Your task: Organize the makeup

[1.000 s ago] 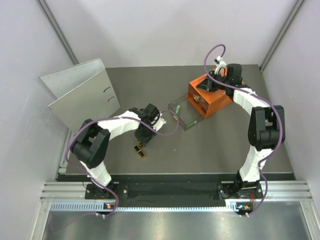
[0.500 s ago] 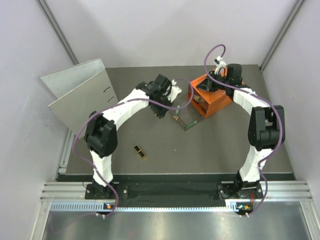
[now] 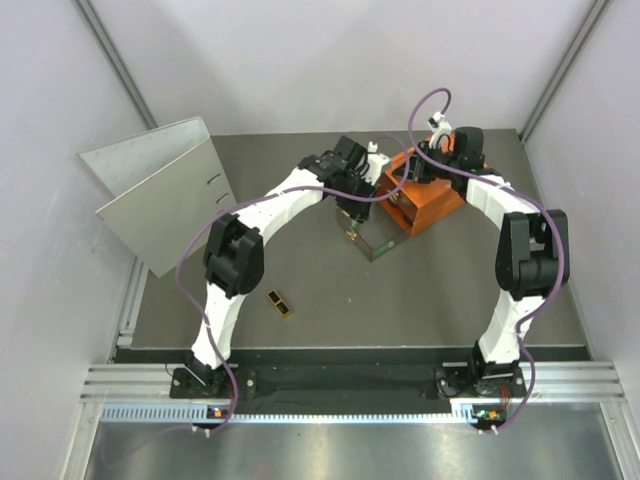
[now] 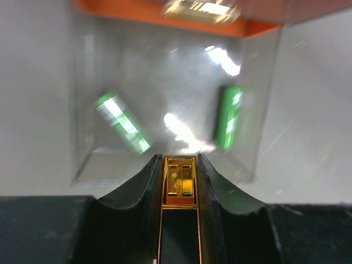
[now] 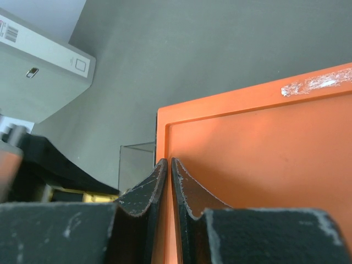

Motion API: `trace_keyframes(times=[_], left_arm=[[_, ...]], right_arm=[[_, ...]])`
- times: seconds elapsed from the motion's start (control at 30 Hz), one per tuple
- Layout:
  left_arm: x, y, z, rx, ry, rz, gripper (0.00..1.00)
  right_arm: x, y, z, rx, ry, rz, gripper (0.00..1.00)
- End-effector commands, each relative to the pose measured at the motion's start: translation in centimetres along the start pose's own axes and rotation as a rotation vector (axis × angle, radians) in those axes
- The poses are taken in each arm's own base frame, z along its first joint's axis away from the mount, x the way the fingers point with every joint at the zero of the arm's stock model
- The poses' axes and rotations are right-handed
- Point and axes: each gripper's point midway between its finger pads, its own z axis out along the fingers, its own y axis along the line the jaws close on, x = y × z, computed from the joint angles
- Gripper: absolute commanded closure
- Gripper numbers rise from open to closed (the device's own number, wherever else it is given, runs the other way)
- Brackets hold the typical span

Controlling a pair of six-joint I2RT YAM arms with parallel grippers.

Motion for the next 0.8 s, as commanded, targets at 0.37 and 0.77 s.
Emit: trace_keyframes(times=[0.37,0.77], left_arm=[[-6.2,-5.6,5.3,0.179,-0.198,-0.067,0.69],[-7.9,-3.7,2.1,0.036,-0.258,-0.009,0.42]], right_arm=[[17.4,-6.6,-1.3,0.26,0.469,0.314,0.9],[17.4,-6.6,-1.2,0.257,0.47,0.316,0.9]])
